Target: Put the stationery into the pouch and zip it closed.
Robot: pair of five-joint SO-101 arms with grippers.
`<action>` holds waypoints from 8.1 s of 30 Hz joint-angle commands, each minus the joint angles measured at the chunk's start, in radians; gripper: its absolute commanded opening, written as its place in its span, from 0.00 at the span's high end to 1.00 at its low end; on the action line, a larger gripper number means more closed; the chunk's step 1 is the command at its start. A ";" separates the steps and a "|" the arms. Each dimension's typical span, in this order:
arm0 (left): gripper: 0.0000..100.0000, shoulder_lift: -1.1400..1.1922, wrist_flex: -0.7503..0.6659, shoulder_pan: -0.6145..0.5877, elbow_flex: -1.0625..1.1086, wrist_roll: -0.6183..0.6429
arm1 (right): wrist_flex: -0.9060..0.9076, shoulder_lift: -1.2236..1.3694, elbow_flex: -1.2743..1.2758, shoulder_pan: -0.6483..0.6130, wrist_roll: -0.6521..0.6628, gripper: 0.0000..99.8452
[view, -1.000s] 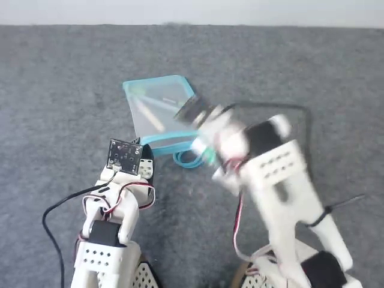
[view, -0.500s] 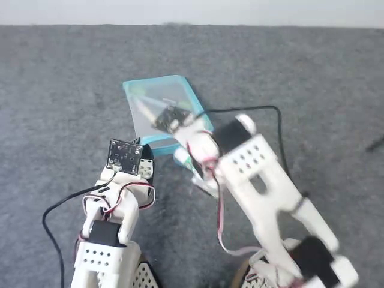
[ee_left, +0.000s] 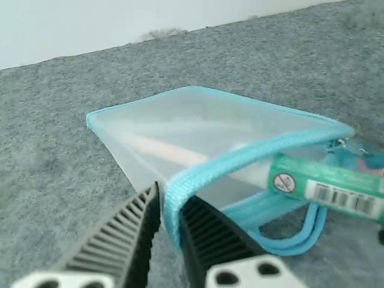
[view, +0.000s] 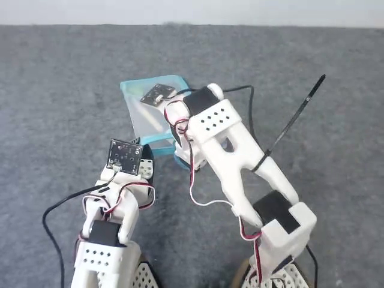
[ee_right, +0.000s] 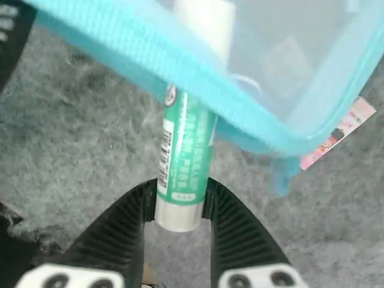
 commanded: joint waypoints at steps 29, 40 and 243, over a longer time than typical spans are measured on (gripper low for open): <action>0.99 0.000 -0.002 0.049 -0.007 -0.008 | -0.182 -0.145 -0.239 0.047 -0.080 0.73; 0.99 -0.002 -0.003 -0.091 -0.058 0.000 | -0.176 -0.555 0.094 0.222 -0.021 0.73; 0.99 -0.002 0.198 -0.115 -0.288 0.021 | -1.260 -0.837 1.229 0.030 -0.061 0.66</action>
